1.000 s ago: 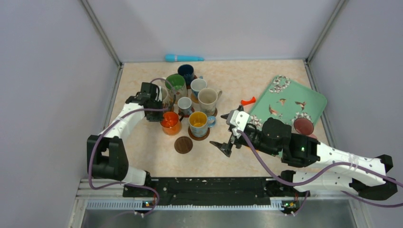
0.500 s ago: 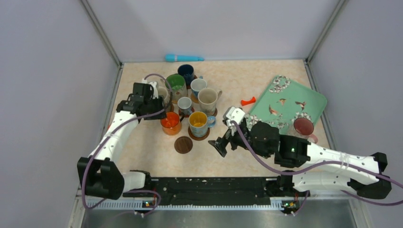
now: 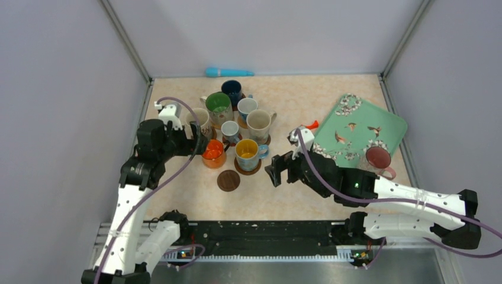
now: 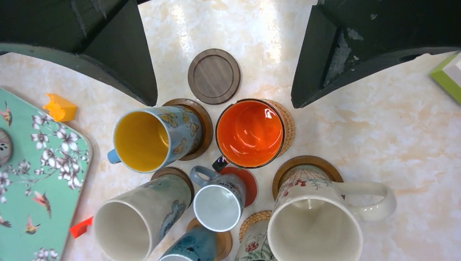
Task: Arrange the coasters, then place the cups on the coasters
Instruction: Pick up the cup from the tray.
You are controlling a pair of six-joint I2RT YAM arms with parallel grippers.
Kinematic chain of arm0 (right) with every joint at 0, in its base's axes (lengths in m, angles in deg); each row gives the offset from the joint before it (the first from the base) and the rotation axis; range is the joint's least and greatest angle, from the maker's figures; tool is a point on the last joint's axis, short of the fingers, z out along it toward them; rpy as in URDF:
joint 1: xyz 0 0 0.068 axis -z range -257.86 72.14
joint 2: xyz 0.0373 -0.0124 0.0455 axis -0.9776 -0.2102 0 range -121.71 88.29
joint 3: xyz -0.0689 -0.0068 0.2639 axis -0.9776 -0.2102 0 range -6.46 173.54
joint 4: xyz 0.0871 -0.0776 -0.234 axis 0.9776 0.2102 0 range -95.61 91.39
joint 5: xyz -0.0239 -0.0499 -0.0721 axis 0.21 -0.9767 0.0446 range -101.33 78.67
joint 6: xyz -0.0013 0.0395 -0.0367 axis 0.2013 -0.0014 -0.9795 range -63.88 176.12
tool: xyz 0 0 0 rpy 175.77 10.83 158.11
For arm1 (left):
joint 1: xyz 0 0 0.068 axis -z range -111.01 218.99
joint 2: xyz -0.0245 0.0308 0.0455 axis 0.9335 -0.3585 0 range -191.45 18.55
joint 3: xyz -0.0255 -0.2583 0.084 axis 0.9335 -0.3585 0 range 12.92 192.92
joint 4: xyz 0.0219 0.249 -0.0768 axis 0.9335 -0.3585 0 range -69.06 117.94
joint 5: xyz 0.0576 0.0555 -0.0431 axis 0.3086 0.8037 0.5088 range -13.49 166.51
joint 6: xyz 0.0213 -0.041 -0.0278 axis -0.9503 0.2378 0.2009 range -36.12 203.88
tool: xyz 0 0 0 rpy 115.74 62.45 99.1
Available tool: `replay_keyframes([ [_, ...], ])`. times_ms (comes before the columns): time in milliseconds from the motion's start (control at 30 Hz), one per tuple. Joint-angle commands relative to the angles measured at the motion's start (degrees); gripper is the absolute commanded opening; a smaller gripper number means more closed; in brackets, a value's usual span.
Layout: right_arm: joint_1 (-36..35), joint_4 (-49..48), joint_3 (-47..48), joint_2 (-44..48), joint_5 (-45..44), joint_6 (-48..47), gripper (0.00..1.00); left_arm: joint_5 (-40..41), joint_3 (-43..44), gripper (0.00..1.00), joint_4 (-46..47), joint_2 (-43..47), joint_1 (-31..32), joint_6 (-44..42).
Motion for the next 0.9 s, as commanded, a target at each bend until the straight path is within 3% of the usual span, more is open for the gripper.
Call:
replay_keyframes([
  [0, 2.0, 2.2, -0.5, 1.1, -4.2, 7.1, 0.93, 0.2, -3.1, 0.99, 3.8, 5.1, -0.3, 1.4],
  [200, 9.4, 12.2, -0.6, 1.4, -7.3, 11.2, 0.84, 2.0, -8.5, 0.99, 6.3, 11.7, -0.2, 0.0],
  [300, 16.0, 16.0, -0.4, 3.7, -7.3, 10.8, 0.73, 0.8, -12.1, 0.99, 9.4, 14.5, -0.1, 0.6],
  [367, 22.2, 17.3, -0.3, 5.2, -5.8, 9.5, 0.66, -0.2, -13.6, 0.99, 10.2, 15.4, -0.1, 0.8],
  [633, 48.3, 21.0, -0.3, 5.5, 4.9, 4.3, 0.57, -0.3, -14.7, 0.99, 10.2, 16.5, 2.2, -0.1],
  [700, 53.4, 21.3, -0.7, 5.6, 7.5, 4.1, 0.56, 0.0, -14.9, 0.99, 10.0, 16.3, 2.9, -0.1],
  [767, 57.2, 21.5, -1.0, 5.3, 8.1, 4.6, 0.63, 0.6, -14.7, 0.99, 9.7, 16.4, 3.4, -0.3],
  [867, 59.6, 22.9, -1.2, 4.1, 4.5, 6.5, 0.65, 1.2, -14.9, 0.99, 9.6, 16.7, 4.1, -0.4],
])
